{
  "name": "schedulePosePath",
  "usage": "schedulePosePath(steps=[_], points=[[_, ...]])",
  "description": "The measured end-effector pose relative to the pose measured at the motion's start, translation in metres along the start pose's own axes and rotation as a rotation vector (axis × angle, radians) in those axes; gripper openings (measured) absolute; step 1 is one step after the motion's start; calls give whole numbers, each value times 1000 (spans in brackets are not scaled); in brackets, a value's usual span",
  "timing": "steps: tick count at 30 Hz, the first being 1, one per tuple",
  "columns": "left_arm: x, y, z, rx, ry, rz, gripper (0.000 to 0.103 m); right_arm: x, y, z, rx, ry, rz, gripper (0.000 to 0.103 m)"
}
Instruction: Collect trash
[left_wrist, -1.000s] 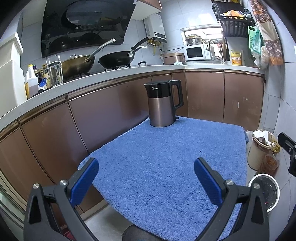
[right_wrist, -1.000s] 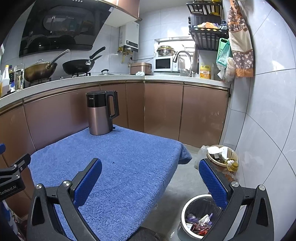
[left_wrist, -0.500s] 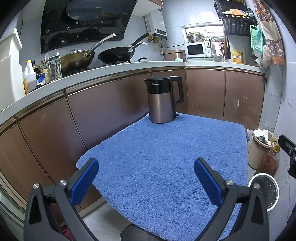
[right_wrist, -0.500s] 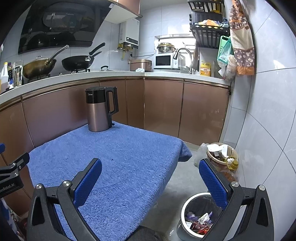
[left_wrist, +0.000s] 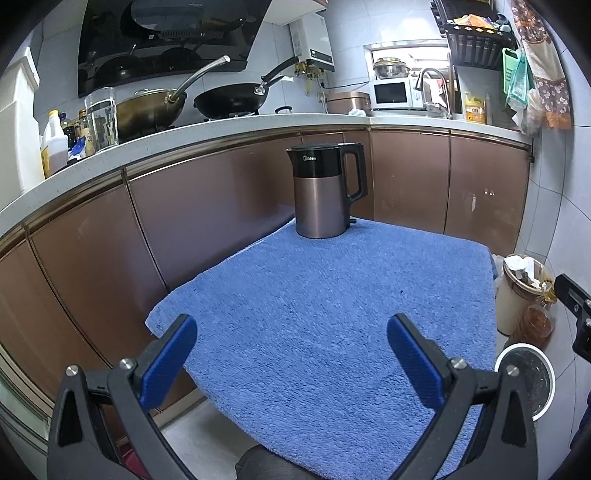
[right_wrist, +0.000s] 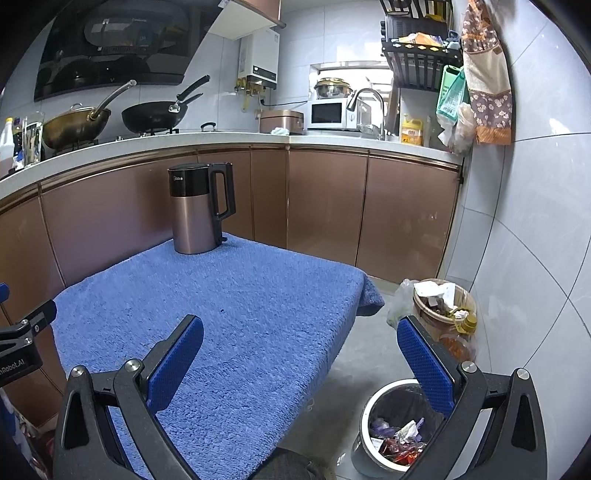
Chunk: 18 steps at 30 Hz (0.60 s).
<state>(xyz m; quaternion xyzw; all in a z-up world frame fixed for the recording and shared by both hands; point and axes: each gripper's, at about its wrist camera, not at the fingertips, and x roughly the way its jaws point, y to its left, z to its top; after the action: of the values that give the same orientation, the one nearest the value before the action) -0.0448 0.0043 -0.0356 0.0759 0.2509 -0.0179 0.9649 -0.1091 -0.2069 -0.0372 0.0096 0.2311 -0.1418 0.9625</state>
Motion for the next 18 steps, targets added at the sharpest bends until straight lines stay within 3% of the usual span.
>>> schedulePosePath(steps=[18], points=[[22,3,12,-31,5,-33,103,20,3,7,-13,30,-18,103]])
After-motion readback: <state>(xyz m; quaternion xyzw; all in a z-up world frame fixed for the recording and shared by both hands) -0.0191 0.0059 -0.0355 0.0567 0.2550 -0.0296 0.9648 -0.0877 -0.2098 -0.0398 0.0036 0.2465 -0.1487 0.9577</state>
